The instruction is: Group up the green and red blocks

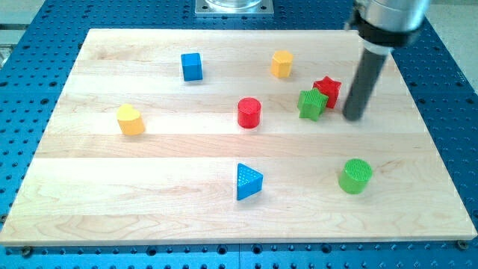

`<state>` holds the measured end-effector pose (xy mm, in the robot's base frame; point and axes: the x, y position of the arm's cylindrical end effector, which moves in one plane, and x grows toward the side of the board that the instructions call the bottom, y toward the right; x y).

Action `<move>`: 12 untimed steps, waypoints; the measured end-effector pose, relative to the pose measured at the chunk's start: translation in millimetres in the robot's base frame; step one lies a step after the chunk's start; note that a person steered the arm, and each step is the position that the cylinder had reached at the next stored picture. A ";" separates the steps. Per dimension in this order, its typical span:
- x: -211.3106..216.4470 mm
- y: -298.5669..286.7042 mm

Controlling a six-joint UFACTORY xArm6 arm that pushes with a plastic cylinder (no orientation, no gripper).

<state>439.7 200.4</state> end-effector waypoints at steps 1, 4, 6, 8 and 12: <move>95.3 44.7; 127.1 6.8; 90.4 -56.9; 85.0 -131.8; 29.1 -128.2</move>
<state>468.8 72.2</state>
